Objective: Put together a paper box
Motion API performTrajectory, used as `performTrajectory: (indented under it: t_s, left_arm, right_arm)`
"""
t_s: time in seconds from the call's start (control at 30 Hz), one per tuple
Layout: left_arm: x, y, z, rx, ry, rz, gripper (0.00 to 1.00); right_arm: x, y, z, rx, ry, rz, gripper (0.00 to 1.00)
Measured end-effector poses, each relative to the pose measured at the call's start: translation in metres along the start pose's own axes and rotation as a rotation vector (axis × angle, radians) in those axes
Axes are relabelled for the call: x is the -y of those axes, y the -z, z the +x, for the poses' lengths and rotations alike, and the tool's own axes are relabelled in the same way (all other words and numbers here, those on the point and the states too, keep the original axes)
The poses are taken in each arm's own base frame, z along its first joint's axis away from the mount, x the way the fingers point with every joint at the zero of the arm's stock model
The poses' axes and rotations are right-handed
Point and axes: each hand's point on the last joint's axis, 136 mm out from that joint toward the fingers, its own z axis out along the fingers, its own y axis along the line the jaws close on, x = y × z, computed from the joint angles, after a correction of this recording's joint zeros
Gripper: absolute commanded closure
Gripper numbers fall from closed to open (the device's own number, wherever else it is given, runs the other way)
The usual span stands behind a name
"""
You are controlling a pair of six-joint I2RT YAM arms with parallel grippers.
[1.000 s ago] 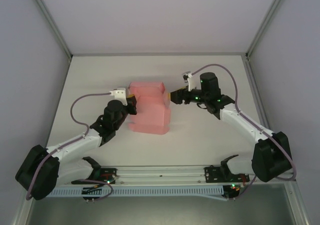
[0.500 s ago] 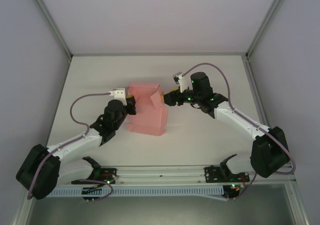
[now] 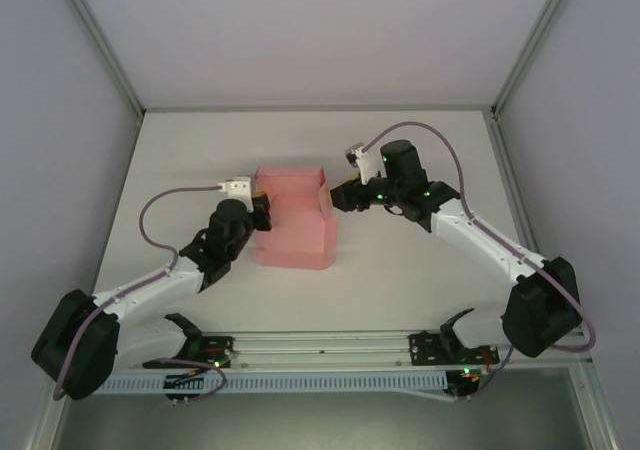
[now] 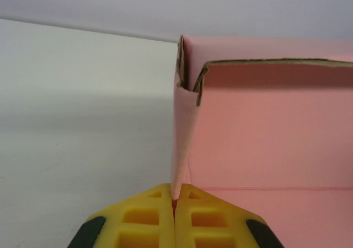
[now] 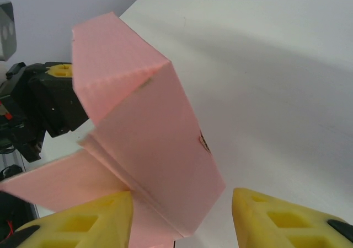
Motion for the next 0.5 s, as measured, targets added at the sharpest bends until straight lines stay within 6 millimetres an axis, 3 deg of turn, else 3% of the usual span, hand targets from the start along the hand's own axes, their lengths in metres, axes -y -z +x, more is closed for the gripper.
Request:
performTrajectory:
  t_s: [0.2, 0.5]
  left_arm:
    - [0.001, 0.004, -0.006, 0.016, -0.011, 0.005, 1.0]
    - [0.002, 0.003, -0.004, 0.008, -0.013, 0.01, 1.0]
  right_arm:
    - [-0.006, 0.003, -0.004, -0.021, 0.041, -0.02, 0.49]
    - [-0.005, -0.023, 0.007, -0.074, 0.03, -0.087, 0.49]
